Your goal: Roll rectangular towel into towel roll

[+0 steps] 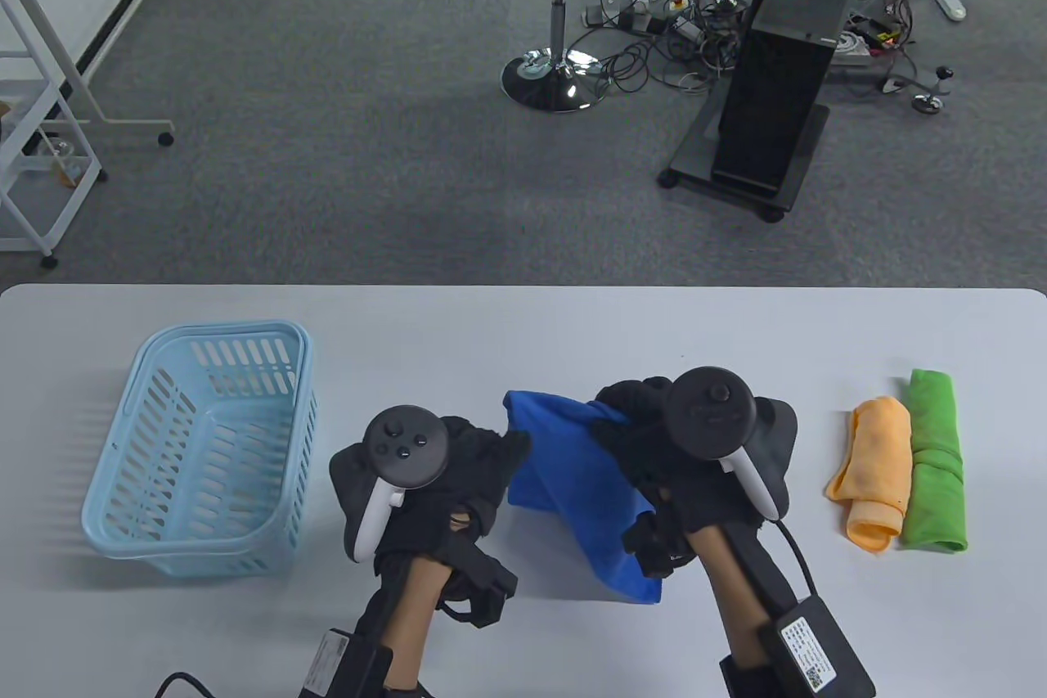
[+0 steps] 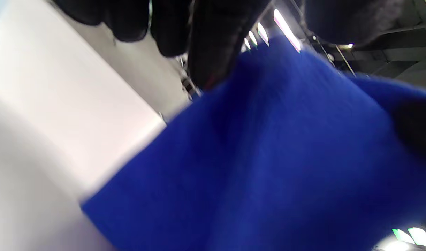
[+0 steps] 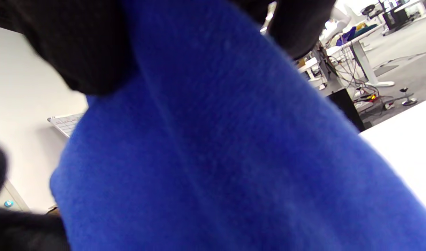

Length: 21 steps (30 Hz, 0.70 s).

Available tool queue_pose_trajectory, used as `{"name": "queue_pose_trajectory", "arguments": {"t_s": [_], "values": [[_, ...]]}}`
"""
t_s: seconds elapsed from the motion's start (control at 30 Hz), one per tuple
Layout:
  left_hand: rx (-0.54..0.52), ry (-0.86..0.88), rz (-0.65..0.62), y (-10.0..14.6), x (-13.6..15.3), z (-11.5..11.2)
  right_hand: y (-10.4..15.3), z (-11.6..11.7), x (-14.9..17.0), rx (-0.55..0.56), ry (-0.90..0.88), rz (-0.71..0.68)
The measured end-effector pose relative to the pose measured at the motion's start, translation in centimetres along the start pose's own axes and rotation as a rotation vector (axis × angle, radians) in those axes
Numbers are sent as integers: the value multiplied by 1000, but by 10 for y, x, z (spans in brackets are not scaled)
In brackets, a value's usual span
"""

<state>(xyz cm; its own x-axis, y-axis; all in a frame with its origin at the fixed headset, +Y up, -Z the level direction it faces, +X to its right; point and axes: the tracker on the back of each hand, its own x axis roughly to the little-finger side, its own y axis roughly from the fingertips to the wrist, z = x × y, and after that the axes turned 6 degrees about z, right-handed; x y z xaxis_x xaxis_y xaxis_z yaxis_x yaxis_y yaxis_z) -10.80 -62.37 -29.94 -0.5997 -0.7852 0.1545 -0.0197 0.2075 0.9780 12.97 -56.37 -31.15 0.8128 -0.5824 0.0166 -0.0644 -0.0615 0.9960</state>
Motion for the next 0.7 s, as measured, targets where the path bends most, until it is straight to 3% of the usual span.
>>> {"name": "queue_pose_trajectory", "arguments": {"t_s": [0.1,0.2,0.37,0.5,0.63,0.7], "values": [[-81,123,-25,0,-14,-4,0,-6,3,14,47,23],[-139,80,-85,9,-27,4,-8,-15,19,4,94,77],[-193,-13,-148,9,-35,21,-15,-15,41,-146,-248,50],[-250,-17,-105,0,-26,35,-14,-15,40,-151,-271,12],[-238,-25,-152,0,-24,41,-15,-17,34,-115,-265,3],[-196,-75,-261,0,-31,37,-16,-17,28,-101,-216,-5]]}}
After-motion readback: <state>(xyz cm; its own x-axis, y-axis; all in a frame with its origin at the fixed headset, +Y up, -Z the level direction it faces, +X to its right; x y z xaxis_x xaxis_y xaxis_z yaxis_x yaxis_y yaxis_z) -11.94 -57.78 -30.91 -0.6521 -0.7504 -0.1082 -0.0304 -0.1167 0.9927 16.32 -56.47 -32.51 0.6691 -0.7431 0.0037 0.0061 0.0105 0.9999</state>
